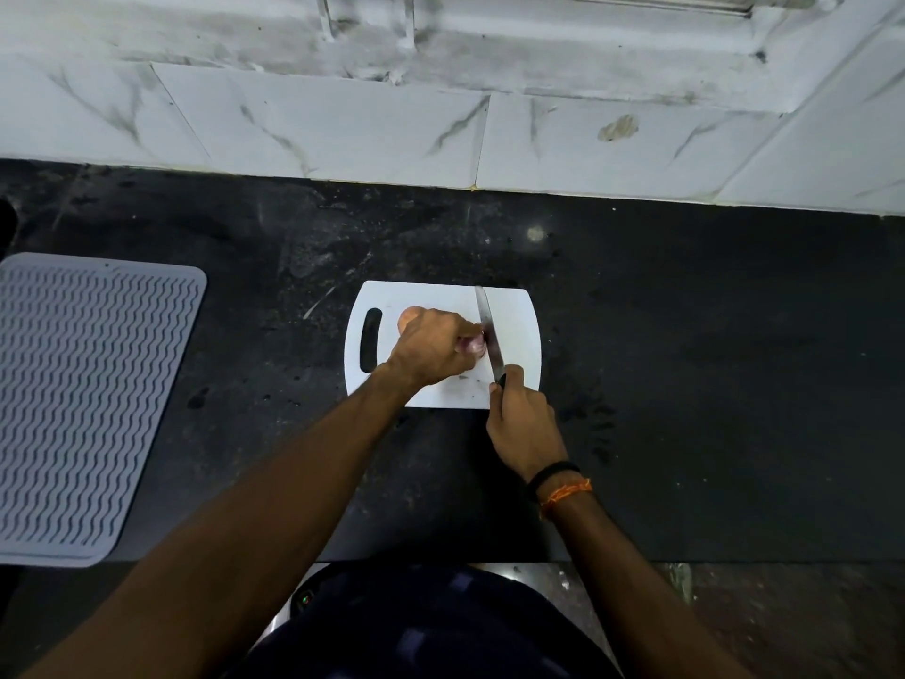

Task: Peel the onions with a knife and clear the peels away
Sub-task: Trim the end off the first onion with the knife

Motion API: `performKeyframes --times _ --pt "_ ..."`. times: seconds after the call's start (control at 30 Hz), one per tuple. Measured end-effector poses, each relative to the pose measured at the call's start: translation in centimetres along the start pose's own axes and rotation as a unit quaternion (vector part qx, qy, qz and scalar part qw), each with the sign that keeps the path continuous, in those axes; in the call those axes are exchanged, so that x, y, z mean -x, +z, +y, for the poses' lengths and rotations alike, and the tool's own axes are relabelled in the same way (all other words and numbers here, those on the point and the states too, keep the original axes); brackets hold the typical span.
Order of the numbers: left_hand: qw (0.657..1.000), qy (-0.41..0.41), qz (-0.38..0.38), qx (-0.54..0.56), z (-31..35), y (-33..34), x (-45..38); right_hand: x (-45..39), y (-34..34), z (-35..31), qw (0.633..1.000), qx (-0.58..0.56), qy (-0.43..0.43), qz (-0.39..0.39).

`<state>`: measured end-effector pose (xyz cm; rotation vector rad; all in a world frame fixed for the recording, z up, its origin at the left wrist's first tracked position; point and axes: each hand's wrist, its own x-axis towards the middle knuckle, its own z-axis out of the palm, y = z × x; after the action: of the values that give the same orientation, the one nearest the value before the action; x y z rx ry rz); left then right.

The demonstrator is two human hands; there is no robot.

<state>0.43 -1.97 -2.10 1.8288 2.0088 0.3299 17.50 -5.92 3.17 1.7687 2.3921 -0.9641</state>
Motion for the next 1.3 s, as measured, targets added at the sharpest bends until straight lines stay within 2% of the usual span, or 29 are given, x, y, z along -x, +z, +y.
performKeyframes --times 0.13,0.27,0.63,1.1,1.3 --pt "1.000 0.002 -0.012 -0.003 0.0 0.1 -0.3 0.0 0.1 0.0 1.000 -0.013 0.012 -0.001" --pt "1.000 0.011 0.015 0.004 -0.3 0.1 -0.2 -0.1 0.3 -0.3 1.000 -0.028 0.013 0.005" --pt "0.995 0.006 0.027 0.092 -0.1 0.5 0.1 -0.9 -0.1 -1.0 1.000 -0.001 0.019 -0.013" --pt "0.997 0.020 0.039 0.071 -0.3 -0.1 -0.4 -0.6 -0.2 -0.9 0.999 0.006 0.027 -0.033" --pt "0.992 0.028 0.058 0.107 -0.5 0.5 -0.1 -2.1 -0.4 -1.7 0.999 0.007 0.033 -0.032"
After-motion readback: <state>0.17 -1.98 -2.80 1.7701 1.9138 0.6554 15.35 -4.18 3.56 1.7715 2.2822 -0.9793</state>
